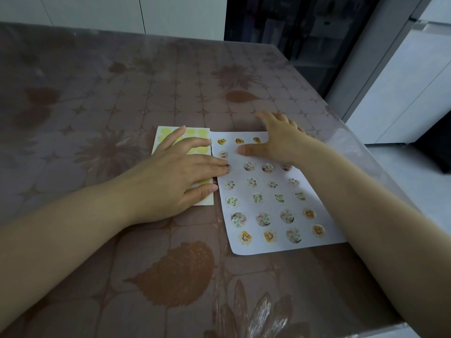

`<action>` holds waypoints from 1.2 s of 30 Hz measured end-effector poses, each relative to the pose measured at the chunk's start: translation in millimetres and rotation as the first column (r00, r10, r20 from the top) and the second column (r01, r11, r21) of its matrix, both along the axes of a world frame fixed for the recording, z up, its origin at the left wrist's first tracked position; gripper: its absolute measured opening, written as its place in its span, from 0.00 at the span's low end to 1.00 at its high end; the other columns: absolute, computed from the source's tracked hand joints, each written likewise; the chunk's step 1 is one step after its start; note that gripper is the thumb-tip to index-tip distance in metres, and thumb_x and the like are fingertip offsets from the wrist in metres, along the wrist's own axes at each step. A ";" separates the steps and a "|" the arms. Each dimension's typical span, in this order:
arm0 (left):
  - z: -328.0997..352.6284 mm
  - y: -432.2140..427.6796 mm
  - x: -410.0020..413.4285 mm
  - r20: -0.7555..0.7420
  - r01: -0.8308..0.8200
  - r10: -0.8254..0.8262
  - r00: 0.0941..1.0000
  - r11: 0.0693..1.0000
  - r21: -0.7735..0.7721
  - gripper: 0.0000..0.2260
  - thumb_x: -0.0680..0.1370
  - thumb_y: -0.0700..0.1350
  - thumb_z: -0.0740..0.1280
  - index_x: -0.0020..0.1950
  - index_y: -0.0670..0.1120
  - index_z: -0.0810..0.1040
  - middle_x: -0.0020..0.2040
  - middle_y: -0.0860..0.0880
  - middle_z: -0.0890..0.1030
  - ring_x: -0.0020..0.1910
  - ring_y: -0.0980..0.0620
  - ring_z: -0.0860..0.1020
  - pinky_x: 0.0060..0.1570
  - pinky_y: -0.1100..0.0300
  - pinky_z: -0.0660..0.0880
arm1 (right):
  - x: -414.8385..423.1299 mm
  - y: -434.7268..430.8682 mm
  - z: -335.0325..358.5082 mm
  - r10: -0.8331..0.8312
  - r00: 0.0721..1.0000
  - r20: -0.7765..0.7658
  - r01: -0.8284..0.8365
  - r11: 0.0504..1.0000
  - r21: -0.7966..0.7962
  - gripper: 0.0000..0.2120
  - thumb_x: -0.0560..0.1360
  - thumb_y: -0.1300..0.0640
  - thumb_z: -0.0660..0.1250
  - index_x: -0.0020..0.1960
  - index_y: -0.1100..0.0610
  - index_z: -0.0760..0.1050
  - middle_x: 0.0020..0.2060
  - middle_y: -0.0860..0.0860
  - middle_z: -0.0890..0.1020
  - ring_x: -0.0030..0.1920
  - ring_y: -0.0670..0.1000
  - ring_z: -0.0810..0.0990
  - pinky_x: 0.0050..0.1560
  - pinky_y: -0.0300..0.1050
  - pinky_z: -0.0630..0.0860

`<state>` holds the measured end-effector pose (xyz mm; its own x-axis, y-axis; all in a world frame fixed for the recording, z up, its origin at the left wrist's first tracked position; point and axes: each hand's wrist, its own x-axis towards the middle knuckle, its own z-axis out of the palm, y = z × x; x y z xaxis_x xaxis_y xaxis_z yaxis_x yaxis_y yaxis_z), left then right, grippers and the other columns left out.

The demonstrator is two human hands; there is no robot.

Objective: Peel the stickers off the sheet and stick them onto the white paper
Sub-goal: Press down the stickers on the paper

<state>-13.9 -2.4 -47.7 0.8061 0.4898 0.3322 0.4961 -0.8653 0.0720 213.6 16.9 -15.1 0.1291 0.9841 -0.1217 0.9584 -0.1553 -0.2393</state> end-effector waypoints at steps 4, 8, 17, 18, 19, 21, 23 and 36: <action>0.3 0.2 1.0 -0.002 0.003 -0.003 1.000 1.000 0.005 0.21 0.79 0.55 0.53 0.66 0.51 0.76 0.63 0.56 0.78 0.68 0.53 0.62 0.70 0.51 0.45 | -3.0 1.5 -2.2 -0.001 0.998 -0.064 0.000 1.000 -0.024 0.42 0.69 0.36 0.66 0.75 0.44 0.48 0.75 0.53 0.51 0.74 0.58 0.50 0.71 0.58 0.53; -0.3 0.3 -0.4 -0.005 -0.001 0.001 1.000 1.000 -0.008 0.22 0.79 0.57 0.52 0.68 0.53 0.74 0.65 0.57 0.77 0.69 0.53 0.60 0.70 0.53 0.43 | 12.3 -3.1 6.7 0.007 0.984 -0.181 -0.008 1.000 -0.003 0.39 0.71 0.36 0.64 0.75 0.41 0.47 0.76 0.51 0.50 0.74 0.58 0.53 0.71 0.59 0.56; -0.9 2.6 -2.2 -0.004 0.003 -0.003 1.000 0.999 -0.032 0.24 0.80 0.59 0.48 0.67 0.53 0.74 0.64 0.57 0.77 0.68 0.52 0.60 0.70 0.56 0.43 | 41.8 -6.5 0.7 -0.054 0.988 -0.145 0.041 0.995 -0.089 0.50 0.63 0.33 0.68 0.76 0.46 0.47 0.76 0.52 0.51 0.73 0.58 0.55 0.70 0.60 0.60; -0.8 2.6 -2.4 -0.003 0.002 -0.002 1.000 1.000 -0.031 0.23 0.80 0.59 0.49 0.67 0.53 0.74 0.64 0.58 0.77 0.68 0.52 0.60 0.70 0.56 0.43 | 41.1 -5.1 1.2 -0.052 0.990 -0.134 0.040 0.995 -0.092 0.49 0.64 0.33 0.69 0.76 0.46 0.47 0.75 0.52 0.51 0.73 0.58 0.56 0.70 0.60 0.60; -1.0 2.4 -2.4 -0.001 0.001 -0.001 1.000 0.999 -0.033 0.23 0.80 0.59 0.49 0.67 0.53 0.74 0.64 0.58 0.77 0.68 0.52 0.60 0.70 0.56 0.43 | 40.8 -3.7 1.8 -0.054 0.990 -0.132 0.041 0.994 -0.101 0.49 0.64 0.34 0.69 0.76 0.46 0.47 0.75 0.51 0.51 0.73 0.58 0.56 0.69 0.60 0.61; -1.3 1.7 -2.1 0.002 0.004 -0.004 1.000 0.999 -0.040 0.23 0.80 0.59 0.48 0.67 0.53 0.74 0.64 0.58 0.76 0.69 0.52 0.60 0.70 0.56 0.43 | 41.1 -0.9 1.2 -0.069 0.986 -0.150 0.051 0.991 -0.125 0.48 0.65 0.34 0.69 0.75 0.44 0.46 0.76 0.50 0.50 0.73 0.57 0.56 0.69 0.60 0.62; -0.7 1.1 -1.6 0.004 0.006 -0.006 1.000 0.999 -0.054 0.23 0.80 0.59 0.49 0.67 0.53 0.74 0.64 0.59 0.76 0.69 0.53 0.61 0.70 0.55 0.44 | 41.2 1.0 -1.3 -0.092 0.978 -0.187 0.067 0.988 -0.136 0.46 0.66 0.35 0.68 0.75 0.41 0.45 0.76 0.50 0.48 0.74 0.57 0.53 0.70 0.60 0.60; -0.4 -0.3 -5.3 -0.050 -0.033 0.029 0.998 0.996 -0.082 0.25 0.80 0.62 0.45 0.70 0.54 0.70 0.69 0.51 0.73 0.69 0.52 0.61 0.70 0.54 0.45 | 69.8 -10.4 6.2 -0.107 0.969 -0.225 0.093 0.993 -0.071 0.43 0.67 0.34 0.66 0.75 0.41 0.49 0.76 0.49 0.51 0.74 0.57 0.56 0.71 0.57 0.57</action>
<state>-19.2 -2.7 -48.1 0.8045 0.5388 0.2498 0.5270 -0.8416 0.1182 283.5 6.5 -8.9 0.1884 0.9577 -0.2175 0.8587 -0.2681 -0.4367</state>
